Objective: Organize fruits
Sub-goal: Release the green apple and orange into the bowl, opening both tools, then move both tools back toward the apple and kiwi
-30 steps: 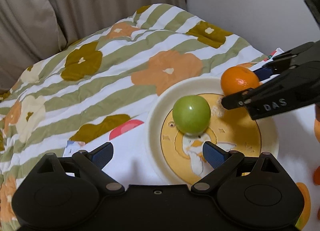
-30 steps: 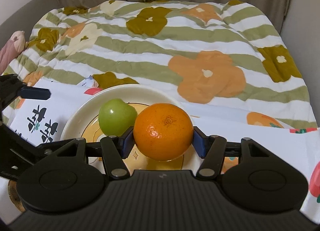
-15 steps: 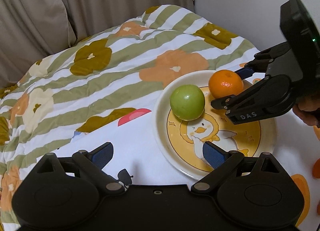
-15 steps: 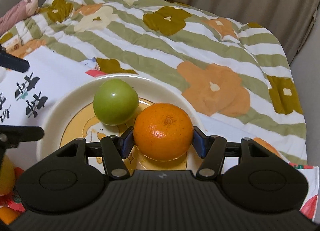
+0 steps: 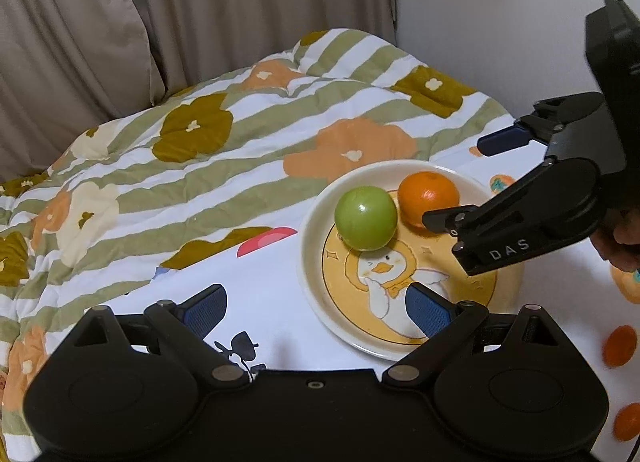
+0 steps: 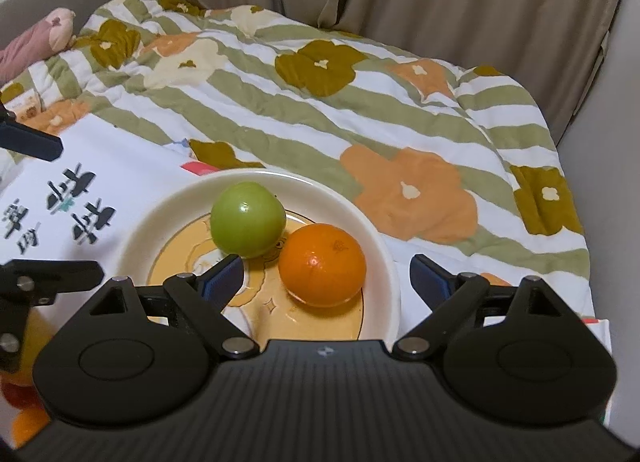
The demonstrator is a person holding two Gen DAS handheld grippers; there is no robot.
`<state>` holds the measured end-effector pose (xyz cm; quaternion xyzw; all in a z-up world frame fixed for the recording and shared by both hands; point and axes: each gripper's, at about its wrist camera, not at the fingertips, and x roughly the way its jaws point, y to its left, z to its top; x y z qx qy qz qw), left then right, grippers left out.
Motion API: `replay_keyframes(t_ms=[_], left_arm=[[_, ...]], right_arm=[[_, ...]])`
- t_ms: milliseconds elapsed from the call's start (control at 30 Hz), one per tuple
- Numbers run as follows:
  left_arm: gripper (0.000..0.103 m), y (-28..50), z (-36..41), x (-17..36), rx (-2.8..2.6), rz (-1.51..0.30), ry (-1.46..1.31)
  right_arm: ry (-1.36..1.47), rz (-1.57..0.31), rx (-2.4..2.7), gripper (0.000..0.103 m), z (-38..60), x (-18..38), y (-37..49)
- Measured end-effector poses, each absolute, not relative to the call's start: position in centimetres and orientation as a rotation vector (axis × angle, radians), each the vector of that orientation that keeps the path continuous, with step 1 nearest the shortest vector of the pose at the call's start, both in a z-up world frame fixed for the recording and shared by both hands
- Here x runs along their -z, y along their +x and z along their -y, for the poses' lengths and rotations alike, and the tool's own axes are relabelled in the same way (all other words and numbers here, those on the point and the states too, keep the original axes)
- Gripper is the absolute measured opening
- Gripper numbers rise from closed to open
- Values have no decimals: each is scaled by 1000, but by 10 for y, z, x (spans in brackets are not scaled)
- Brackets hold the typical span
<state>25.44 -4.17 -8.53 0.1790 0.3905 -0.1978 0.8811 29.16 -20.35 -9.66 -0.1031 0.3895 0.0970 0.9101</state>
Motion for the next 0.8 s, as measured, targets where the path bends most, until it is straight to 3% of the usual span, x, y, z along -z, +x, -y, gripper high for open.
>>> replay_keyframes(t_ms=[800], left_arm=[[99, 136, 34, 0, 69, -626, 178]], right_arm=[[-196, -734, -241, 103, 222, -13, 181]])
